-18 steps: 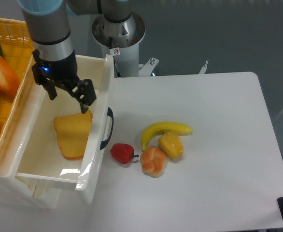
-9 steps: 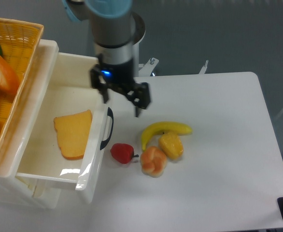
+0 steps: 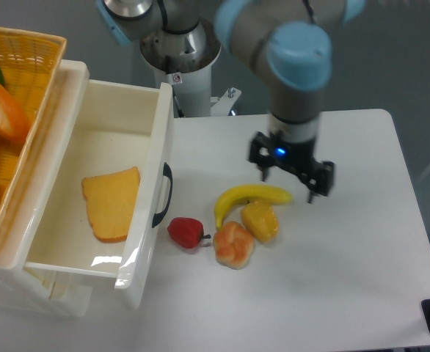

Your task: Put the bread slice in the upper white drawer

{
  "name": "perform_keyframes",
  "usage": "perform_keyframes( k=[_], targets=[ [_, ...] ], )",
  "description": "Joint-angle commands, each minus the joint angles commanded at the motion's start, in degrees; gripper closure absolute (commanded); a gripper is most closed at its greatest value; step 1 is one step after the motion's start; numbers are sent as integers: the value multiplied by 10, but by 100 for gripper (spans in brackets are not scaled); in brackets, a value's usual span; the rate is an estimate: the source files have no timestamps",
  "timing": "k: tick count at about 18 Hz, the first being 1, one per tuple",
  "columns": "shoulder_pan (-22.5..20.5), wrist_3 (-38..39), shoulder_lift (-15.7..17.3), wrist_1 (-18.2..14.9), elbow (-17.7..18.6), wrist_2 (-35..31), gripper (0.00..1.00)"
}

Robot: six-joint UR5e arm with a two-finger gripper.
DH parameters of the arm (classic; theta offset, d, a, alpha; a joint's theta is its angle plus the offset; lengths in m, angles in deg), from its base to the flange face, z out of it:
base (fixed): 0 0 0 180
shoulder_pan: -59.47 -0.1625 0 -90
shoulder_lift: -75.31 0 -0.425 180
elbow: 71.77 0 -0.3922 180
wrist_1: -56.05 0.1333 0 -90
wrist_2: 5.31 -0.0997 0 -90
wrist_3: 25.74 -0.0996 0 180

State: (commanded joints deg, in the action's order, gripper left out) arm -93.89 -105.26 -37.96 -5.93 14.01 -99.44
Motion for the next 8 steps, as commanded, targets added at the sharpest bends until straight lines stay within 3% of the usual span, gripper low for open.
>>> perform_keyframes(
  k=[8],
  targets=[
    [-35,-83,-39,7,-1,18,0]
  ],
)
